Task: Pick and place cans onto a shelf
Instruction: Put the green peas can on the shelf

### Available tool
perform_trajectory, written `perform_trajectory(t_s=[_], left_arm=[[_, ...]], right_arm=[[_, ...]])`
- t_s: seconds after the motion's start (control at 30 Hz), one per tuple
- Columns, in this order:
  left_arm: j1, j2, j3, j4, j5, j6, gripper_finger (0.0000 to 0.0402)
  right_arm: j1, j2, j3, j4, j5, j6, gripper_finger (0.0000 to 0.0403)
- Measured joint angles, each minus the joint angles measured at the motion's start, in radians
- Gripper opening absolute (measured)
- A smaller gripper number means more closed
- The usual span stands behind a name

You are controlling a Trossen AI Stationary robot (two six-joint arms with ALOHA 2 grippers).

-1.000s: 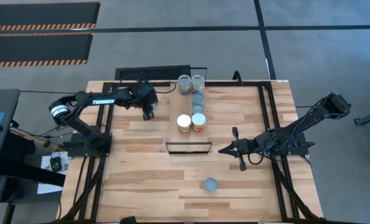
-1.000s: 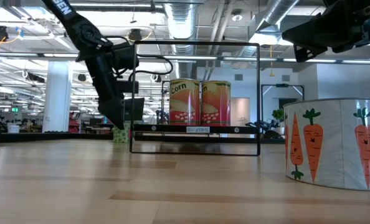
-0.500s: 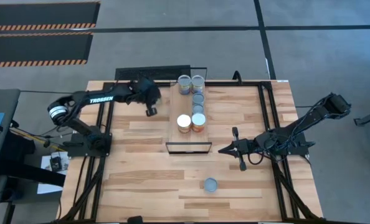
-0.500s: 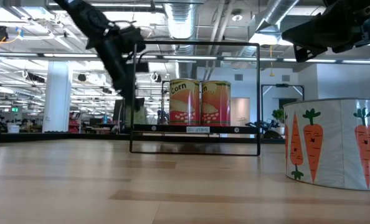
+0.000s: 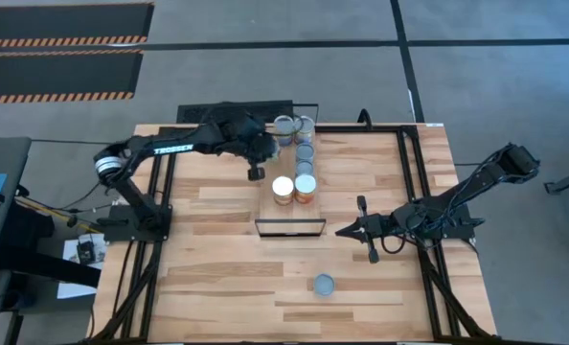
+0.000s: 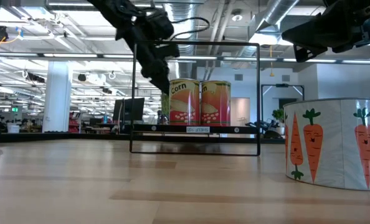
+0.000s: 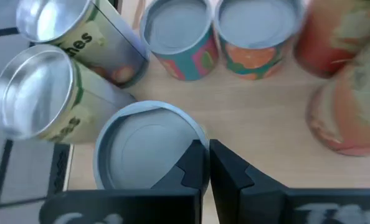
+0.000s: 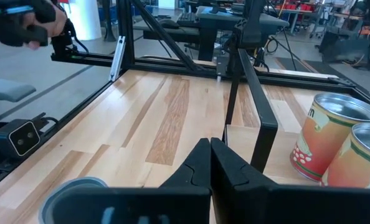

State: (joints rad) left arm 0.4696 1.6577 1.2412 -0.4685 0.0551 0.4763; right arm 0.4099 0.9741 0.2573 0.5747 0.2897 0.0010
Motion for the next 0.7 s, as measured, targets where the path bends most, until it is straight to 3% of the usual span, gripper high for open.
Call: perform_trajectory(t_s=[0.37,0.7], left_arm=[[-0.005,0.161,0.174,-0.045,-0.032,0.019,0.0],[-0.004,0.169,0.178,-0.073,0.012,0.013,0.0]], right_arm=[[0.001,0.0,0.0,-0.003,0.0,0.002,0.0012],[0.002,0.0,0.0,-0.006,0.0,0.002,0.0012]])
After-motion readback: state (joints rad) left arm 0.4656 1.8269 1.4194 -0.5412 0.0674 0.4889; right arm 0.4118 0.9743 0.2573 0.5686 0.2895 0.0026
